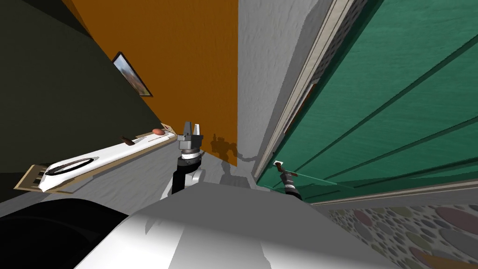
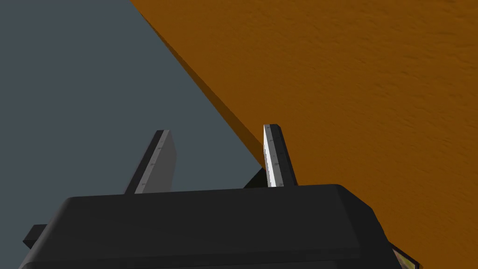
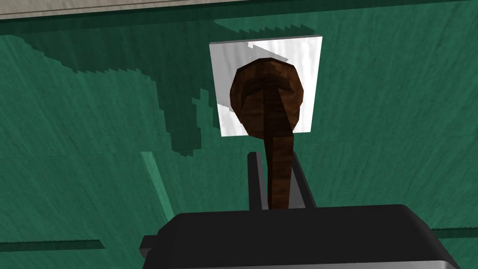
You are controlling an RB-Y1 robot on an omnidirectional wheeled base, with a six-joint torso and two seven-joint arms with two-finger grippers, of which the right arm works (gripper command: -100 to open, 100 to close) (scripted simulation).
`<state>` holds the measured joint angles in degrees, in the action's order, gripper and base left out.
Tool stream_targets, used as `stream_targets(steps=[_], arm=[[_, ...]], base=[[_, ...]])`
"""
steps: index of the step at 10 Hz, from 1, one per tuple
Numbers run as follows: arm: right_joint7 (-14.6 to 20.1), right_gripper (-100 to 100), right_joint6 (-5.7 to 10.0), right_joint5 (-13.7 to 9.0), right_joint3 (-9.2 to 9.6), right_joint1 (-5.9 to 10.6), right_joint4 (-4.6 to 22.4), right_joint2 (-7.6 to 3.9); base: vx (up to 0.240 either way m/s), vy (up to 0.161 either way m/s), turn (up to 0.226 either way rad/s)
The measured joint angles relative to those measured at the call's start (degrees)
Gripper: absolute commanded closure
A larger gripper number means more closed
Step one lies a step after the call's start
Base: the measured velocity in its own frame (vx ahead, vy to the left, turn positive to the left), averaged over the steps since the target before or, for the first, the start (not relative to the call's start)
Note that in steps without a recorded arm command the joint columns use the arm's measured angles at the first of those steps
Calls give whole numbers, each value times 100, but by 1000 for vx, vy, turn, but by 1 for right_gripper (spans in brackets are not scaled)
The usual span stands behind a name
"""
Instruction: Pull the door open
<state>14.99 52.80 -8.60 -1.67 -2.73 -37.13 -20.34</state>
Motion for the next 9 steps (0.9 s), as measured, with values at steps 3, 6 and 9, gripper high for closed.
stream_targets(steps=[3,6,9], arm=[[191,100,122,96,179,-94,-37,-104],[266,100,220,110,229,-188,-40,-178],[373,100,362,137,321,-387,-139,-269]], base=[[-172,-43,62],[-172,-40,144],[-198,-65,157]])
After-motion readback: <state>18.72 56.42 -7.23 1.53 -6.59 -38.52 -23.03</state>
